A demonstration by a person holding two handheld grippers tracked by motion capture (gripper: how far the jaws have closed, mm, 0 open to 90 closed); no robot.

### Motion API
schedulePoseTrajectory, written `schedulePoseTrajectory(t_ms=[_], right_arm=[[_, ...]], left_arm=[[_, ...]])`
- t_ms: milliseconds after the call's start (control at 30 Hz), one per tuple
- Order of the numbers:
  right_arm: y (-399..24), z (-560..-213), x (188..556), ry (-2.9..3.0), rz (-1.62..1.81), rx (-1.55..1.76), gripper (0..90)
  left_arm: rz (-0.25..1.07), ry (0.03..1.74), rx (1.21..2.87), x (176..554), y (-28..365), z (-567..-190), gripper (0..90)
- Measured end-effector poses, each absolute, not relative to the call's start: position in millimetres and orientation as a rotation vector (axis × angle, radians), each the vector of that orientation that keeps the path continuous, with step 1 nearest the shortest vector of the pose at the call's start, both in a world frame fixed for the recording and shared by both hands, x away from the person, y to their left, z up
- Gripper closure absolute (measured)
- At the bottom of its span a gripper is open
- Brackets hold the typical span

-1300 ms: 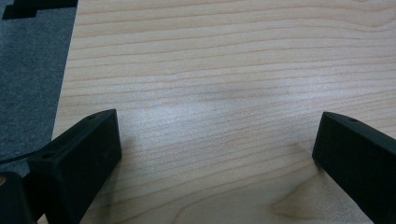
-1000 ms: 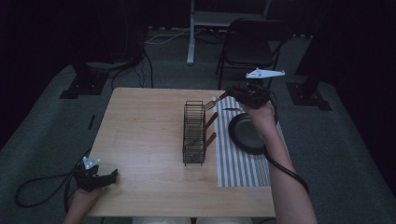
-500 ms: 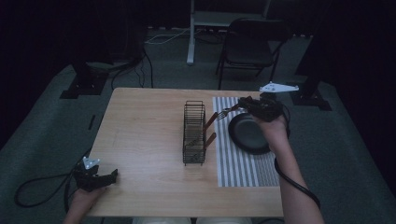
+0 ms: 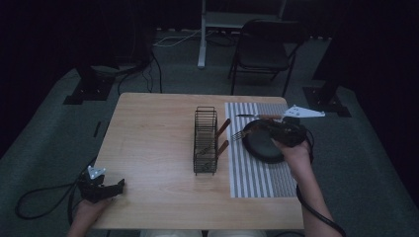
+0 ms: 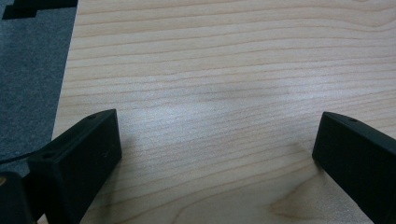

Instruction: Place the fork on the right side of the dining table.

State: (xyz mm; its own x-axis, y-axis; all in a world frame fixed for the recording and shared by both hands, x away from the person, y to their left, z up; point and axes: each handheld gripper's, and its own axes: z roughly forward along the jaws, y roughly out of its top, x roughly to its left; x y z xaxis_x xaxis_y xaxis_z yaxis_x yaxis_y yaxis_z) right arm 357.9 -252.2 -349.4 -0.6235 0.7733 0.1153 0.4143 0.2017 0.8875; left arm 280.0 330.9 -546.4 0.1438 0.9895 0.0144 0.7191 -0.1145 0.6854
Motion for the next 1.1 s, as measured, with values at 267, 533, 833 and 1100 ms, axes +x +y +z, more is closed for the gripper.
schedulePoseTrajectory(t_ms=[267,533,833,1100], right_arm=[[-261.4,-366.3,335.1,2.123,1.379,1.136,80.5],[-273.2,-383.8,318.2,2.124,1.393,1.182,80.5],[-281.7,-402.2,300.9,2.124,1.374,1.225,80.6],[-289.5,-421.4,285.4,2.109,1.395,1.291,80.6]], left_arm=[[0.661,1.630,1.894,280.0,330.9,-546.3,1.6],[0.662,1.630,1.893,280.0,330.8,-546.5,1.6],[0.662,1.631,1.892,280.0,330.8,-546.5,1.6],[0.662,1.630,1.893,280.0,330.8,-546.5,1.6]])
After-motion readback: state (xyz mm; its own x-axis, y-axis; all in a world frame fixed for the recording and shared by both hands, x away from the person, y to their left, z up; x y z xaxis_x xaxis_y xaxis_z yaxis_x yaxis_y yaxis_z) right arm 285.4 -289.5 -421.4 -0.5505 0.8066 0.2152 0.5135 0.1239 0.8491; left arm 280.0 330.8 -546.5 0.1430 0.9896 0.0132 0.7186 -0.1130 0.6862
